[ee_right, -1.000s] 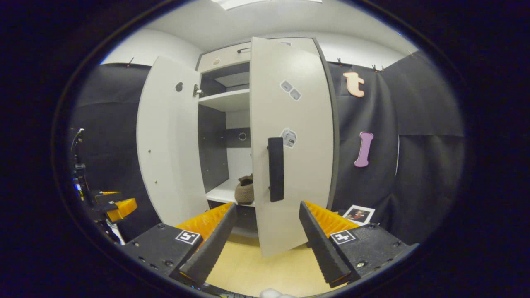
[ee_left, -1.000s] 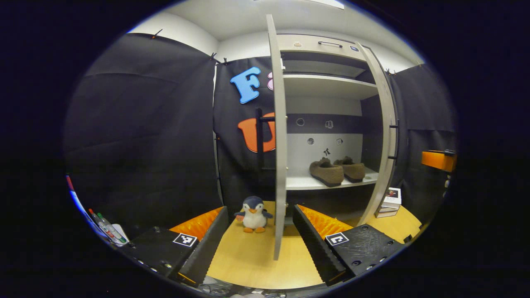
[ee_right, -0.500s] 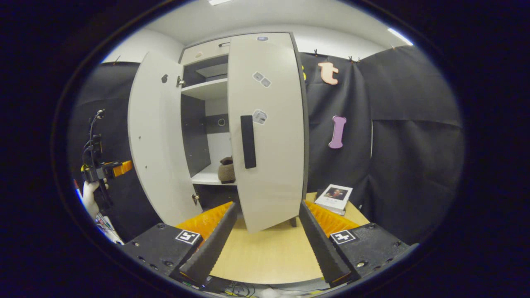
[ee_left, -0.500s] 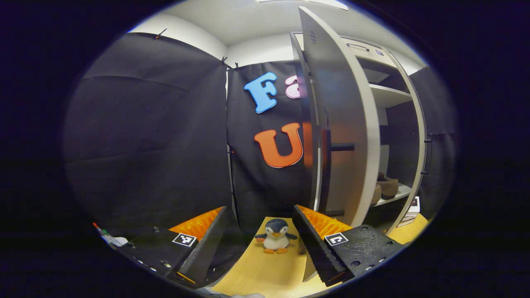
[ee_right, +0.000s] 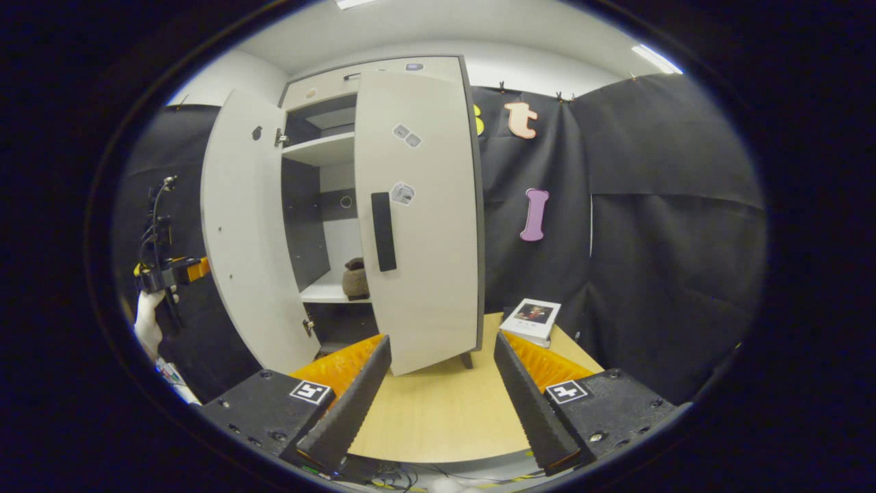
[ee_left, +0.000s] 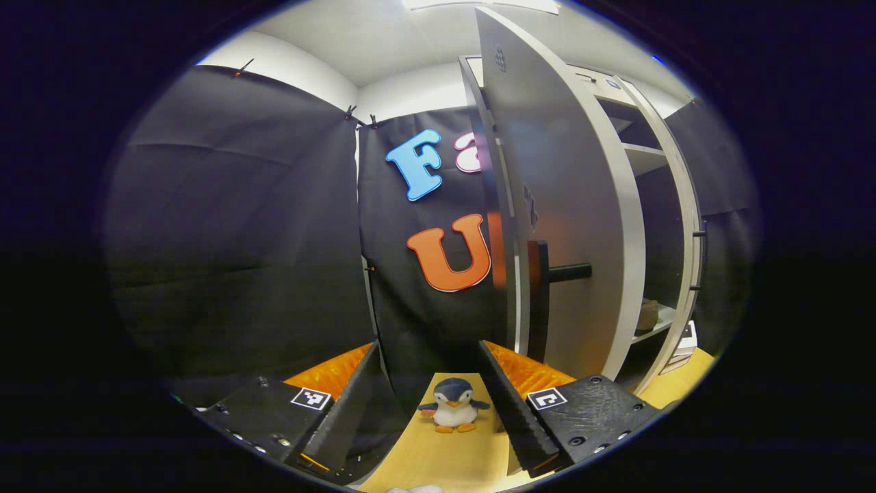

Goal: Grab one shoe with the right hand and put it into the shoe cabinet, grab the other shoe with the left hand and put it into the shoe cabinet; then close the right door with the right hand and the left door with the left hand.

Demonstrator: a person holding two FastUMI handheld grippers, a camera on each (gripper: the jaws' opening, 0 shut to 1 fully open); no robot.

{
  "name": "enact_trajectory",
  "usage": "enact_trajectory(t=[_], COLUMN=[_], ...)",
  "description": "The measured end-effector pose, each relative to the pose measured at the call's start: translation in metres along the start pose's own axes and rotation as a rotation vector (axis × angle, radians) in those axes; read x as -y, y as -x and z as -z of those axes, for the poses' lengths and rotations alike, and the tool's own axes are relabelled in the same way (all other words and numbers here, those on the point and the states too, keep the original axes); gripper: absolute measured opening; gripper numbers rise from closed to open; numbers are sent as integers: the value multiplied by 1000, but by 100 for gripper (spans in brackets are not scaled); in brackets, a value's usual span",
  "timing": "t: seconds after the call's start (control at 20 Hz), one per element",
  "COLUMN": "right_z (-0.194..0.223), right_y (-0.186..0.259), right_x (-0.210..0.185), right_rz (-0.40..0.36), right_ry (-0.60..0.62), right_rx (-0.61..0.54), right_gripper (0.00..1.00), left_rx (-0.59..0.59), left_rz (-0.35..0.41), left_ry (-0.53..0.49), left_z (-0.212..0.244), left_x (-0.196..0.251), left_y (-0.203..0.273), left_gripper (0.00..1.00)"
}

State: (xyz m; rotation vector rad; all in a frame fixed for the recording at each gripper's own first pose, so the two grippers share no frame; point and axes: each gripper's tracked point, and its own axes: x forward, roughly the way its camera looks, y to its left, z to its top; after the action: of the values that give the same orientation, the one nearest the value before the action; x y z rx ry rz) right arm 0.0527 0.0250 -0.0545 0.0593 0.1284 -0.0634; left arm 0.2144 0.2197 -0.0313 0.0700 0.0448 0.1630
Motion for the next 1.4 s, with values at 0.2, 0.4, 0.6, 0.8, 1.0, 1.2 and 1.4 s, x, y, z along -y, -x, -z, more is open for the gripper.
enact_trajectory(t=[0.2,0.4,0.6,0.8,1.0,1.2,1.4], right_z=[-1,-3,-9,-13,-20,-28,-39], right_y=[4,12,25,37,42,47,55], right_x=[0,11,27,46,69,88,105], right_rz=[-18,-15,-6,7,-4,-45,-98], right_ry=[4,-22,-35,-45,-46,-52,-34], right_rx=[-3,-1,8,19,41,56,83], right_gripper=[99,99,99,99,99,99,99], left_rx=[-6,6,-9,-5,-30,-14,-14], left_rz=[54,113,202,256,235,192,178], left_ry=[31,39,75,99,109,80,74], left_z=[-1,-6,-9,-17,-13,-25,-32], left_x=[32,77,137,191,210,210,218], left_y=[5,8,2,-7,14,53,120], left_gripper=[89,89,89,94,96,96,96])
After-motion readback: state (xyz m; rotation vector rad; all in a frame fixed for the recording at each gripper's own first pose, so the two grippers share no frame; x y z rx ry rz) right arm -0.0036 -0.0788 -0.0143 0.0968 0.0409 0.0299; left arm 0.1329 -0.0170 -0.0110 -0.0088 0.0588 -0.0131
